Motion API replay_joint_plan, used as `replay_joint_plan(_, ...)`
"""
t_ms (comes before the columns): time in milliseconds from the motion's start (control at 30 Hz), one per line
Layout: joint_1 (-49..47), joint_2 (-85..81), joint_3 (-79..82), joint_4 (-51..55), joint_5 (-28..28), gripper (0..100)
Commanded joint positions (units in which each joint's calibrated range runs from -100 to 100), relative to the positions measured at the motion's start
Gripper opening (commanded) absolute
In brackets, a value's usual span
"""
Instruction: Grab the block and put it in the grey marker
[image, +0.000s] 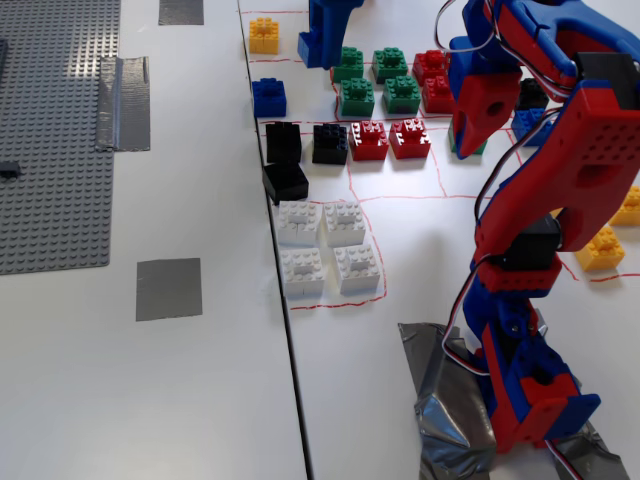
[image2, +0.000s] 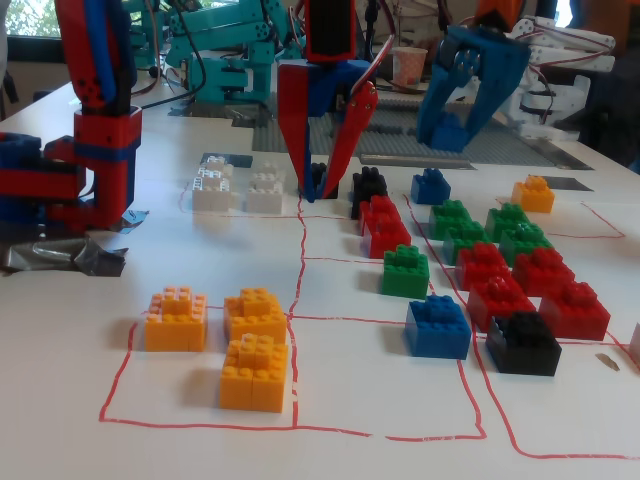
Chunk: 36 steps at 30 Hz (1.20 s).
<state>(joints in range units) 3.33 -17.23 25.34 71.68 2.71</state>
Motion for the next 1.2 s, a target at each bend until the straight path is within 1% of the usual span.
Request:
replay_joint_plan(0,2.8,-0.7,-3.1,-3.7,-2.0,0)
replay_joint_plan(433,2.7,-0.9,-3.1,-3.4,-1.6,0)
replay_joint_plan(600,0.8,-2.2,-3.5,-3.2,-0.9,0)
replay_joint_plan(667,-0.9,-2.9,-3.6,-3.0,-1.1,0)
replay_joint_plan(833,-9.2,-3.6,-4.2,2.3,-1.9,0)
replay_joint_plan(1000,-15.6,-3.9,-5.1,1.6,-3.6,0)
replay_joint_plan(1167,-18.3,-3.7,-5.3,0.6,-2.6,6)
